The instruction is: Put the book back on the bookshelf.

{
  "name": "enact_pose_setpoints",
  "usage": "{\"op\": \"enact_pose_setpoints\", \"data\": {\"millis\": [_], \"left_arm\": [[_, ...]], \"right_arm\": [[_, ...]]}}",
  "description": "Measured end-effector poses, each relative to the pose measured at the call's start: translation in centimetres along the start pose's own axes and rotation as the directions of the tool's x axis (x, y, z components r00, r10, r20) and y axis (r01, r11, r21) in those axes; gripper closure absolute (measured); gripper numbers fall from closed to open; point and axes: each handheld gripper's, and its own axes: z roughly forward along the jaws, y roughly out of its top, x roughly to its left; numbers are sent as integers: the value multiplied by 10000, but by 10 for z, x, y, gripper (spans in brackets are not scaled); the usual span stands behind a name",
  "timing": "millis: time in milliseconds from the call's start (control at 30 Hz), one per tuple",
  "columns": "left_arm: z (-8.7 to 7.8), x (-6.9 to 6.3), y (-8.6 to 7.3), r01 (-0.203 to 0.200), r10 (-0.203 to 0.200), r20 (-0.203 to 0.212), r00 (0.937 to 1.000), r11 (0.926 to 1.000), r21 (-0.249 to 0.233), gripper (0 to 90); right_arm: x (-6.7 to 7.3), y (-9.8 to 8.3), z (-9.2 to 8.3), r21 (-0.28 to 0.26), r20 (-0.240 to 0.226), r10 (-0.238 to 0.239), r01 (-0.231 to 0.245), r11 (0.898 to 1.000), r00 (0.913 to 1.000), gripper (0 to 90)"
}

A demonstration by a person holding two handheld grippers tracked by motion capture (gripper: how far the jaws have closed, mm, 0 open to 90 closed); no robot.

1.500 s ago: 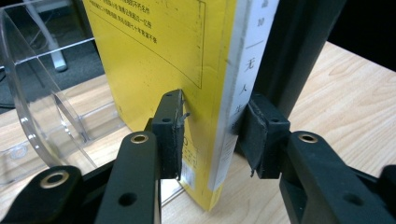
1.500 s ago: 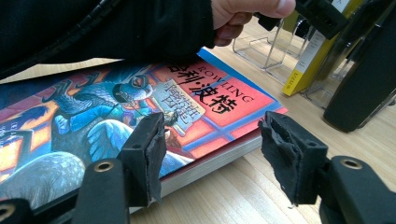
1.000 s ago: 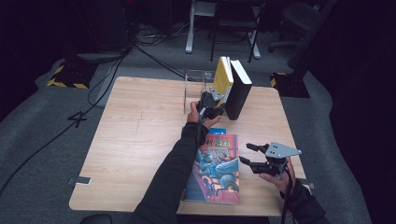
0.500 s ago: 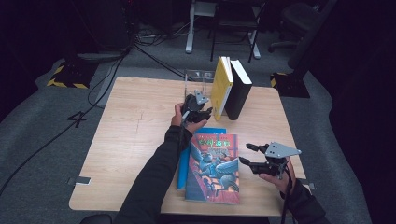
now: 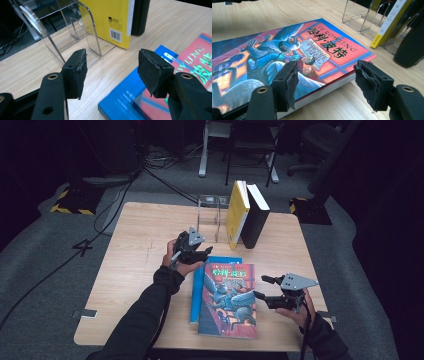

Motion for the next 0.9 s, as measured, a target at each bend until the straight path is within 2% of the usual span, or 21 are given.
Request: {"op": "enact_pose_setpoints", "data": {"millis": [333, 500, 667, 800, 900], "left_arm": [[-23, -4, -33, -241, 235, 371, 9990, 9996, 169, 384], [-36, -3, -53, -235, 221, 449, 9987, 9993, 298, 376], [-44, -5, -72, -381, 348, 479, 9982, 9969, 696, 369], [-51, -6, -85, -365, 304, 700, 9971, 9955, 875, 355], [-56, -10, -95, -509, 423, 782, 9960, 9925, 1112, 346]], "right_arm": [[5, 2, 3, 252, -173, 77, -72, 9997, 9998, 321], [9, 3, 6, 566, -470, 110, -83, 9984, 9988, 325], [12, 4, 11, 1042, -691, 284, -211, 9943, 9972, 305], [15, 3, 15, 1424, -883, 368, -240, 9895, 9954, 290], [15, 3, 16, 1610, -998, 479, -314, 9864, 9939, 282]]}}
